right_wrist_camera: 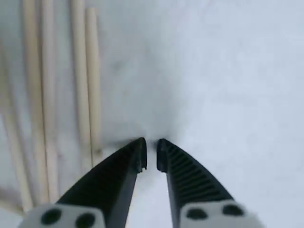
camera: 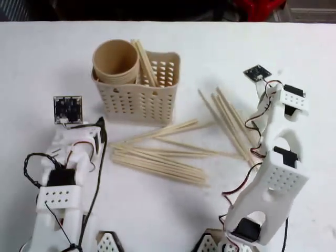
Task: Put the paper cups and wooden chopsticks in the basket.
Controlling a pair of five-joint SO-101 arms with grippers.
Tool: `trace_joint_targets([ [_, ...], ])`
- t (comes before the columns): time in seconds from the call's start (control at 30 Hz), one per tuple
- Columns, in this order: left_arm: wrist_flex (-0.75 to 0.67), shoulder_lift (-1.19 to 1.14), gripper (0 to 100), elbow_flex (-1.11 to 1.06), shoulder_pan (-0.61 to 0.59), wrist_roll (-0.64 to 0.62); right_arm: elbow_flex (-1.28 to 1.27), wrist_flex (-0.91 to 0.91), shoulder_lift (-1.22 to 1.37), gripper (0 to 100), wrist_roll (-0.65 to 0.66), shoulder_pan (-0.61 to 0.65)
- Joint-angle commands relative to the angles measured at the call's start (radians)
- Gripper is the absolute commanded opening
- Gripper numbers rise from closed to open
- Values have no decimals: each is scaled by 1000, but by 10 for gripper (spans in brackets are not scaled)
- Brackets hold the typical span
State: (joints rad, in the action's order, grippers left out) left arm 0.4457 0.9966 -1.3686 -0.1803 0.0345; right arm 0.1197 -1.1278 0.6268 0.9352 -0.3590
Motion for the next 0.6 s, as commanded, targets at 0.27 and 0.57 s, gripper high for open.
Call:
trace_joint_targets([
  [0.27,-23,19,203,3,7,12,-127,-96,-35,105,121,-13],
  [0.57,-23,19,203,3,7,12,-318,-33,-180,108,118,31],
])
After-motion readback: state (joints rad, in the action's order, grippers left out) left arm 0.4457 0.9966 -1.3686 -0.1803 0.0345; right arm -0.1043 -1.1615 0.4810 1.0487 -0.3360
